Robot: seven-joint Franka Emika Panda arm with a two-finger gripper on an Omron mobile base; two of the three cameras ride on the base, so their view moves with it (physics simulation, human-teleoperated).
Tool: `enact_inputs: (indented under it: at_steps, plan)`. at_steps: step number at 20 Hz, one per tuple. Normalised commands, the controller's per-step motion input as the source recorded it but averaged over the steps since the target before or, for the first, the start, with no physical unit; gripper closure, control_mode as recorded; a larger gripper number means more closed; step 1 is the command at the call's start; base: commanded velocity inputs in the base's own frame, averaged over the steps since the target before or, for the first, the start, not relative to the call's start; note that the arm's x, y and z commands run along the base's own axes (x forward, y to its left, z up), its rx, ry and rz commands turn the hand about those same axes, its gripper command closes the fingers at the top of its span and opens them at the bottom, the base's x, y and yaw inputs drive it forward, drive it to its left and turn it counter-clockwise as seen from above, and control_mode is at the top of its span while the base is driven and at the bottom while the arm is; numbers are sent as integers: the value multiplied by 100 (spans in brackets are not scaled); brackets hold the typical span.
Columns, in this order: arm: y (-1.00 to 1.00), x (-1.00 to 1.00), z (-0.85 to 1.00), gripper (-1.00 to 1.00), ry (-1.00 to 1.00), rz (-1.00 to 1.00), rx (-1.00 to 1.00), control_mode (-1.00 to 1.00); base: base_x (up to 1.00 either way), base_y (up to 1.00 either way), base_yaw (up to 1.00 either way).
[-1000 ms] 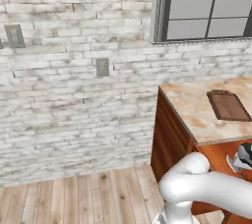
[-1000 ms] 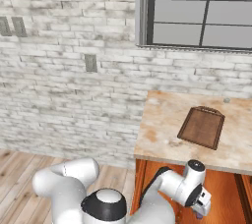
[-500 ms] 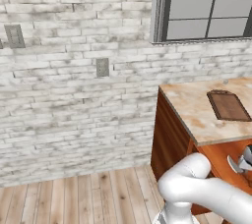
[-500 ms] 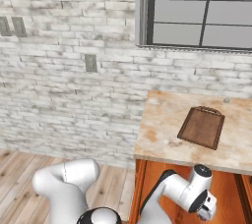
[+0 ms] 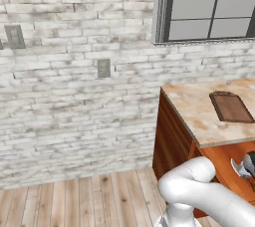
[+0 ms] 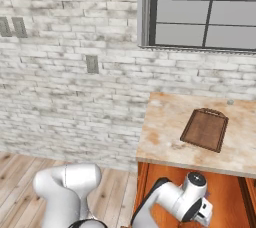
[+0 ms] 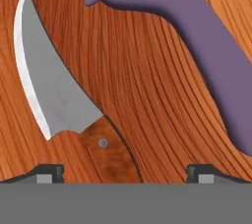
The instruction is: Open the drawer on the right and place the cutting tools on the cutting board.
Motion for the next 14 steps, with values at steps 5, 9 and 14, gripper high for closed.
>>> enact_inputs:
  at_steps: [5,9,14]
  plan:
    - [2,-1,-56,-100,6,0,-10,-100,0,0,0]
    - [0,-5,-75,100,11,0,-15,-100,0,0,0]
    - [-22,-72,6,100,-1,0,1,-100,0,0,0]
